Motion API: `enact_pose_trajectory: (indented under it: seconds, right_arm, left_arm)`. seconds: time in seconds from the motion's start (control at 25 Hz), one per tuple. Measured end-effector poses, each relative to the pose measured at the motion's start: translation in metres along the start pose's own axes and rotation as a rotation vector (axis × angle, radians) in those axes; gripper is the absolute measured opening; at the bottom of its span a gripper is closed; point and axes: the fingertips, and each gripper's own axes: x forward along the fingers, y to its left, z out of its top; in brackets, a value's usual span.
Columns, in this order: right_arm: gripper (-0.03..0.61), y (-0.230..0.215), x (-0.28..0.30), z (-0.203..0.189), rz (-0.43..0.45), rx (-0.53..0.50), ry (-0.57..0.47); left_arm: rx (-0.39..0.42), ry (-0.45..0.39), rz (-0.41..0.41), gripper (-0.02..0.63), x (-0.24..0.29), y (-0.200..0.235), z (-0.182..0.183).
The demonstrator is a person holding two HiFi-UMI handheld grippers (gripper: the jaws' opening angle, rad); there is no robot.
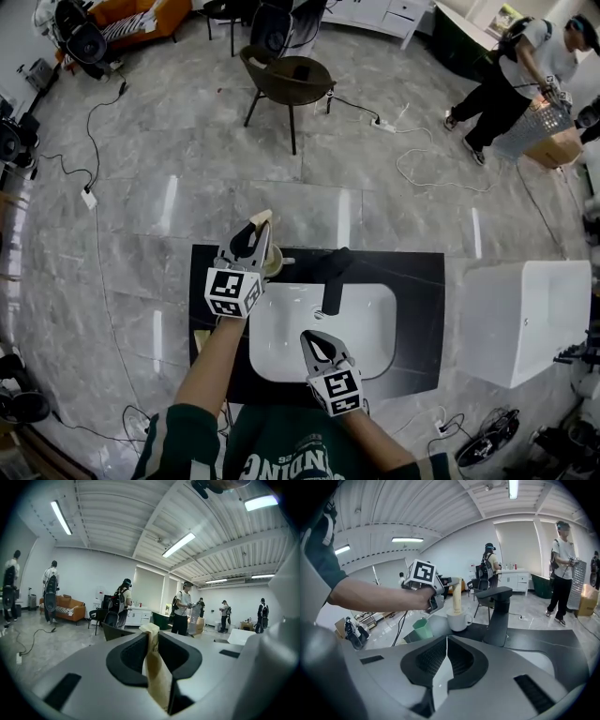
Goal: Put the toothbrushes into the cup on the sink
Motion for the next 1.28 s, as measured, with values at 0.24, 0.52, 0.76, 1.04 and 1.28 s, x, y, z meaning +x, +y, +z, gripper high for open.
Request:
enact_pose_trajectory:
  seconds: [0.24, 0.52, 0.76, 1.04, 1.28]
  right_arm:
    - [0.041, -0.009, -0.001, 0.000, -0.016, 0.006, -0.003]
    - [0.041, -0.013, -0.004, -0.002, -0.030, 0.014, -0.010]
    - [0.041, -0.006, -0.008, -0.004, -0.024, 0.018, -0.011]
    - [0.041, -0.003, -0.015, -0.003, -0.025, 0.014, -0.029]
    - [0.041, 0.010, -0.019, -0.003, -0.010, 0.001, -0.040]
  left_arm:
    - [-0.081, 0.076, 0.013, 0.075, 0.003, 0.007, -0.027]
    - [-0.099, 0.141, 0.012, 0.090, 0.004, 0.008, -0.042]
    - [-0.089, 0.149, 0.015, 0.156, -0.002, 0.008, -0.040]
    - [-0.100, 0.093, 0.032, 0.167, -0.016, 0.008, -0.019]
    - [-0.071, 0.033, 0.031, 0.167, -0.036, 0.001, 0.006]
